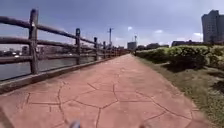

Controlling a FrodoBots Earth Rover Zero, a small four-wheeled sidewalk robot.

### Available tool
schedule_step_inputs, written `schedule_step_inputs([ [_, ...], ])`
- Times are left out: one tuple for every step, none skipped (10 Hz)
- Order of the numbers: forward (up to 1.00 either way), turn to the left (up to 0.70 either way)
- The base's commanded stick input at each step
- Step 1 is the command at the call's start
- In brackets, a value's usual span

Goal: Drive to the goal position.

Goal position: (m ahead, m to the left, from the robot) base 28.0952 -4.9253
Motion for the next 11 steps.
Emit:
schedule_step_inputs([
  [0.7,-0.11],
  [0.7,-0.18],
  [0.7,-0.26],
  [0.7,-0.34],
  [0.7,-0.35],
  [0.7,-0.35],
  [0.7,-0.35],
  [0.7,-0.35],
  [0.7,-0.35],
  [0.7,-0.3],
  [0.7,-0.21],
])
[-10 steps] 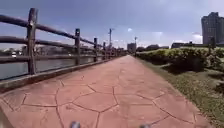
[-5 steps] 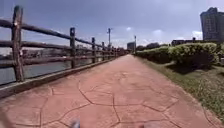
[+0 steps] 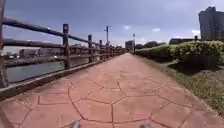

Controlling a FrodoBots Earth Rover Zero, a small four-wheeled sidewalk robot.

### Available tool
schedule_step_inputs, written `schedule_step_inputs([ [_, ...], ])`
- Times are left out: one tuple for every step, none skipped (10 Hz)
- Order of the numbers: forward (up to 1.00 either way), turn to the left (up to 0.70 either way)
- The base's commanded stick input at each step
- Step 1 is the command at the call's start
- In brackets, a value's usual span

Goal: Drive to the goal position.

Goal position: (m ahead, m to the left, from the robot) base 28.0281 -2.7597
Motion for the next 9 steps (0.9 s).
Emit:
schedule_step_inputs([
  [0.7,-0.13],
  [0.7,-0.04],
  [0.7,0.0],
  [0.7,0.0],
  [0.7,0.0],
  [0.7,0.0],
  [0.7,0.0],
  [0.7,0.0],
  [0.7,0.0],
])
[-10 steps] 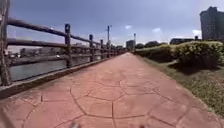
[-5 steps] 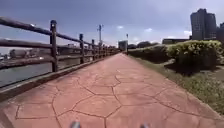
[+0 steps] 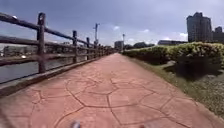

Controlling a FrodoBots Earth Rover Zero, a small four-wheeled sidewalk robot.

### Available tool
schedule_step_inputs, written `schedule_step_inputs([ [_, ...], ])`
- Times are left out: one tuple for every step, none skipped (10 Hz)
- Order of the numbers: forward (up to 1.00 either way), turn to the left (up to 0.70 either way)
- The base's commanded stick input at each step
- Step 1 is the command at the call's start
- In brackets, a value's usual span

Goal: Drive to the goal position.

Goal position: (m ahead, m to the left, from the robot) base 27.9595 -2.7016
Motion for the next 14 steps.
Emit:
schedule_step_inputs([
  [0.7,0.0],
  [0.7,0.0],
  [0.7,0.0],
  [0.7,0.0],
  [0.7,-0.35],
  [0.7,-0.35],
  [0.7,-0.35],
  [0.7,-0.35],
  [0.7,-0.35],
  [0.7,-0.35],
  [0.7,-0.02],
  [0.7,0.0],
  [0.7,0.0],
  [0.7,0.0],
])
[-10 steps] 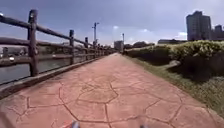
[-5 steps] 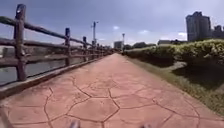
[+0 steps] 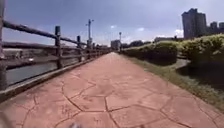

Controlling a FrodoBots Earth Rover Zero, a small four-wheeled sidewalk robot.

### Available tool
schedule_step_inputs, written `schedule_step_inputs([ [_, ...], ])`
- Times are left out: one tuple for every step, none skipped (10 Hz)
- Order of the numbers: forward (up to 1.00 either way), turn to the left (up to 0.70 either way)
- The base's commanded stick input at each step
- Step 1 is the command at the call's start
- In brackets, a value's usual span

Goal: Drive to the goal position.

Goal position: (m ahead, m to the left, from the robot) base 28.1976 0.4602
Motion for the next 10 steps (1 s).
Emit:
schedule_step_inputs([
  [0.7,0.0],
  [0.7,0.0],
  [0.7,0.0],
  [0.7,0.0],
  [0.7,0.0],
  [0.7,0.0],
  [0.7,-0.11],
  [0.7,-0.34],
  [0.7,-0.35],
  [0.7,-0.35],
])
